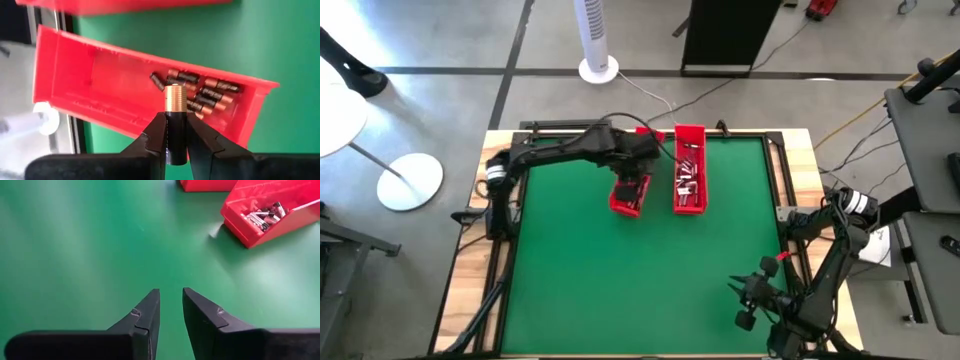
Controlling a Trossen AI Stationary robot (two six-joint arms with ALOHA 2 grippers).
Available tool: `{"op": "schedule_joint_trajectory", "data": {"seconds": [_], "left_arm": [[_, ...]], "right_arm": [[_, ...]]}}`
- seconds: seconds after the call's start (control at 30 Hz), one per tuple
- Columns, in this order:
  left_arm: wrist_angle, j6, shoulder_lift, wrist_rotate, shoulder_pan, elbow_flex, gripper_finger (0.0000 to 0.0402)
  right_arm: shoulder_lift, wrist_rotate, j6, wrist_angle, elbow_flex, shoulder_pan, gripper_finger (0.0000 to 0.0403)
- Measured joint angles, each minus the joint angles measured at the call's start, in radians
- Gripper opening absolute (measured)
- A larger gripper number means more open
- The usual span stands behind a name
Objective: Sort batteries
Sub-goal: Put the black battery into the left red bin
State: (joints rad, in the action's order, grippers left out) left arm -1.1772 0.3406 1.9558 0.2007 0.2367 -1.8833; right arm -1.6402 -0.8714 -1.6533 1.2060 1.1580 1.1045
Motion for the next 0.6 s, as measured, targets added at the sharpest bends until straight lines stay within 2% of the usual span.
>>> {"op": "schedule_joint_trajectory", "data": {"seconds": [0.23, 0.47, 0.6], "left_arm": [[0.17, 0.112, -0.156, -0.081, 0.026, 0.215, 0.0032], [0.293, 0.27, -0.204, -0.106, 0.042, 0.376, 0.0032], [0.398, 0.33, -0.206, -0.135, 0.048, 0.437, 0.0032]], "right_arm": [[0.0, -0.089, -0.105, -0.002, 0.0, -0.028, 0.0069], [0.0, -0.097, -0.207, -0.018, 0.0, -0.112, 0.0088], [0.0, -0.096, -0.188, -0.061, 0.0, -0.153, 0.0098]]}}
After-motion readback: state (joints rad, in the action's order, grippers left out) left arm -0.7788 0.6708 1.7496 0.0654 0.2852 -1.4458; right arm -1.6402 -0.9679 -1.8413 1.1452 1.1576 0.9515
